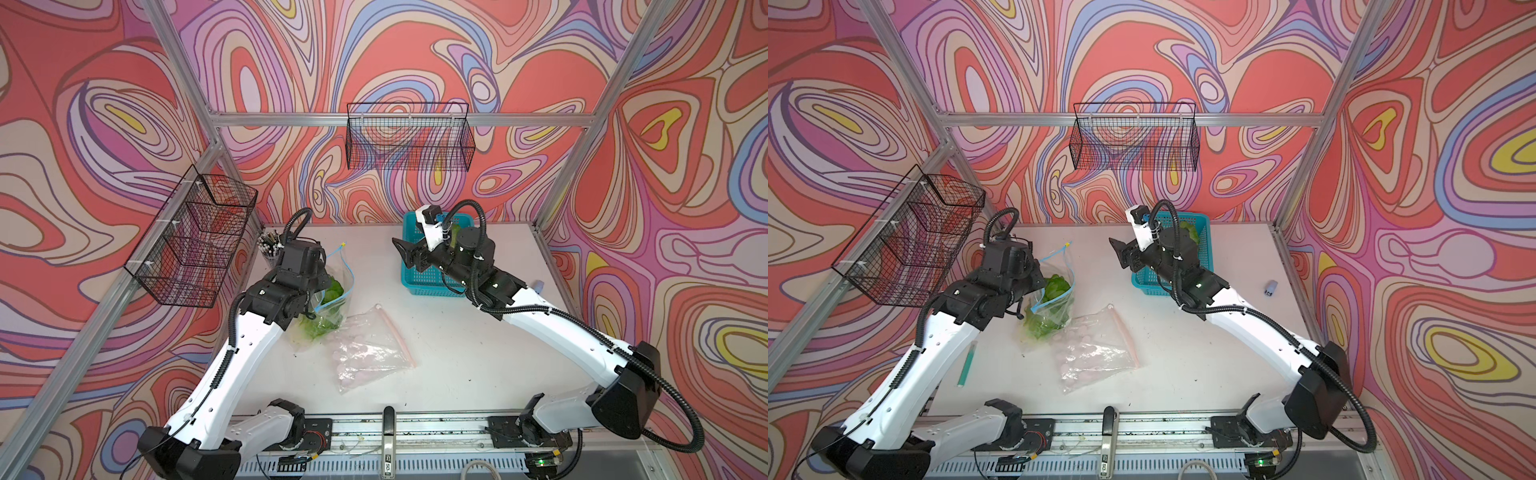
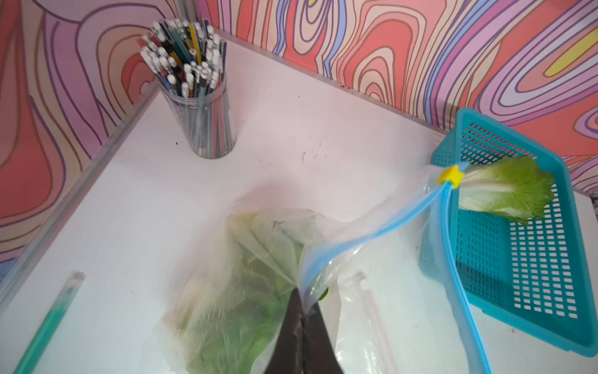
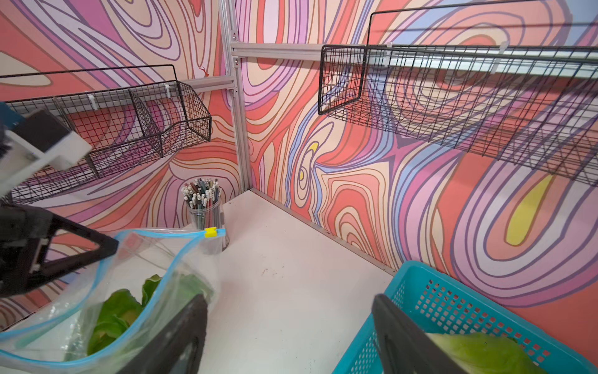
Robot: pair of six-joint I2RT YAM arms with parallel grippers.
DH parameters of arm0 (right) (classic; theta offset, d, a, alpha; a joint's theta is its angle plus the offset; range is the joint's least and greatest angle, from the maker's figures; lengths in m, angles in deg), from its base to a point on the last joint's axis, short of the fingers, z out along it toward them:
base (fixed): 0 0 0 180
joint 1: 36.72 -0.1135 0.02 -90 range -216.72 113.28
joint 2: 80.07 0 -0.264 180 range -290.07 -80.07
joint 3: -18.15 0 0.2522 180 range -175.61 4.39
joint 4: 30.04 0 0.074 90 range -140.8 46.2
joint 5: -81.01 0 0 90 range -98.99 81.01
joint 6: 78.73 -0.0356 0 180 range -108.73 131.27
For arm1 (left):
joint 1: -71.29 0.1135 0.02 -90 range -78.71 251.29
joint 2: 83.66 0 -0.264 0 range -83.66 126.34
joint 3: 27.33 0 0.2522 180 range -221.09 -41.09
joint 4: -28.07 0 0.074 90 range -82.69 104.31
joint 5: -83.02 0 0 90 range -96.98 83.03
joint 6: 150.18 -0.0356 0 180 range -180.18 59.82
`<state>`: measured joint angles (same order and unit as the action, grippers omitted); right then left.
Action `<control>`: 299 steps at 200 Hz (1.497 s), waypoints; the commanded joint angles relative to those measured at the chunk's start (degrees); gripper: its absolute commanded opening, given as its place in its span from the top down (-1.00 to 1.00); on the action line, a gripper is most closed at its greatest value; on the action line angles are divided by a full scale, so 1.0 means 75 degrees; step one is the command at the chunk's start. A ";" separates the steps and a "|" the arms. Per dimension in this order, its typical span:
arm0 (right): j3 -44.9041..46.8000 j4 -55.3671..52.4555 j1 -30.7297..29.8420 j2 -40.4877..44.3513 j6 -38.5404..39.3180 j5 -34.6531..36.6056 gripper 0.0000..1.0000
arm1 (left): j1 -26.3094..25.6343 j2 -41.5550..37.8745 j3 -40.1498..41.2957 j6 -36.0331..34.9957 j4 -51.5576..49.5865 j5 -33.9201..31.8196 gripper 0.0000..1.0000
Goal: Open the zip-top bag and take out the chinese cabbages
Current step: Adjust the zipper food storage bag at the center of the board.
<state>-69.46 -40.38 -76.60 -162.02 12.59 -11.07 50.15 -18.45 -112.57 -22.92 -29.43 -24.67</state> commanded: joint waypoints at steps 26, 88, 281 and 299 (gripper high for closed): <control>-0.0280 0.0169 -0.0003 -0.0975 -0.1124 -0.1753 -0.15 | -0.0273 0.0452 0.0192 0.0745 0.1038 0.0043 1.00; -0.1492 0.0639 -0.0038 -0.3004 -0.2618 -0.3807 0.55 | -0.0333 0.0945 0.0169 0.0877 0.1553 0.0582 1.00; -0.2841 -0.1648 -0.0120 -0.5213 -0.3241 -0.3983 0.57 | -0.0463 0.1366 -0.0008 0.0838 0.2694 0.1614 1.00; -0.2790 -0.1698 -0.0118 -0.5172 -0.3191 -0.3955 0.45 | -0.0461 0.1538 -0.0085 0.0839 0.2727 0.1946 0.67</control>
<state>-91.49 -51.16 -77.30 -200.99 -11.93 -41.13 47.33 -8.64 -111.33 -16.87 -12.87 -13.37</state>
